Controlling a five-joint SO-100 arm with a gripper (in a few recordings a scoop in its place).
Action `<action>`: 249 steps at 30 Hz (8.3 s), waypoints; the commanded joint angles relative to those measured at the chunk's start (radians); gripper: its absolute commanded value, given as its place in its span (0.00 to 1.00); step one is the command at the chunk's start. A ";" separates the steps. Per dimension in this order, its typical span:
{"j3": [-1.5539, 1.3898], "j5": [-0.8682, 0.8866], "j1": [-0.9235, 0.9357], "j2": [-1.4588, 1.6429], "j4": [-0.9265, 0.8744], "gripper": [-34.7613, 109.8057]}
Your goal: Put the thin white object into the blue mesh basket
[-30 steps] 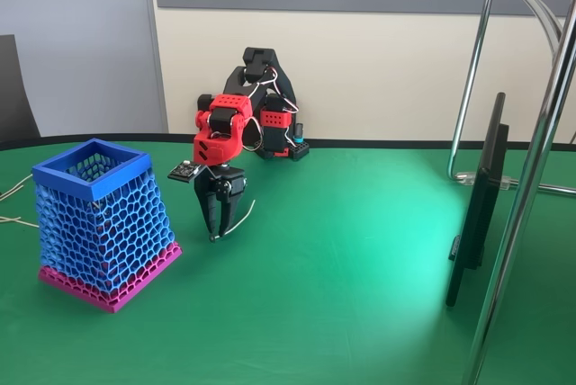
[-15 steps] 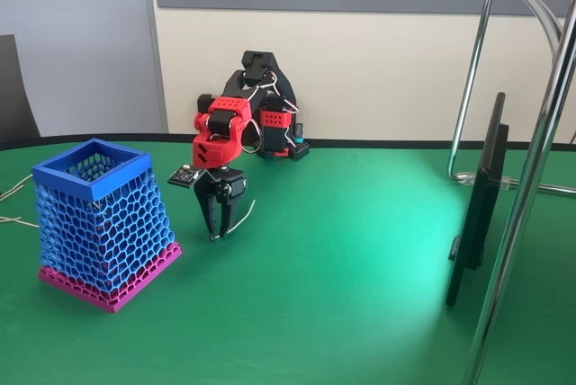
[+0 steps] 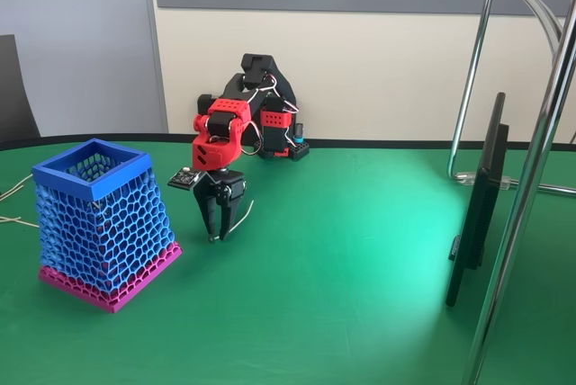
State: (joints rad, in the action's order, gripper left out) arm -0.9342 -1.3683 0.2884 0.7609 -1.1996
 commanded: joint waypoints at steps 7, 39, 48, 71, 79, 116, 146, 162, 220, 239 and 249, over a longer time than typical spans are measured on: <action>0.089 -0.025 -0.002 -0.023 -0.017 0.34; 0.173 -0.048 0.015 -0.072 -0.051 0.24; 0.166 -0.015 0.005 -0.061 -0.051 0.29; 0.222 -0.069 0.020 -0.101 -0.051 0.35; 0.279 -0.092 0.017 -0.137 -0.086 0.33; 0.314 0.023 -0.020 -0.040 -0.089 0.24; 0.308 -0.112 0.032 -0.147 -0.089 0.32; 0.391 -0.156 0.046 -0.204 -0.089 0.31; 0.265 -0.137 -0.035 -0.110 -0.074 0.32; 0.348 -0.091 -0.002 -0.150 -0.137 0.36; 0.390 -0.071 -0.005 -0.146 -0.158 0.34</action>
State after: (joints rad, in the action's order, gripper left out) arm -0.5906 -1.4527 0.2945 0.5814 -1.3468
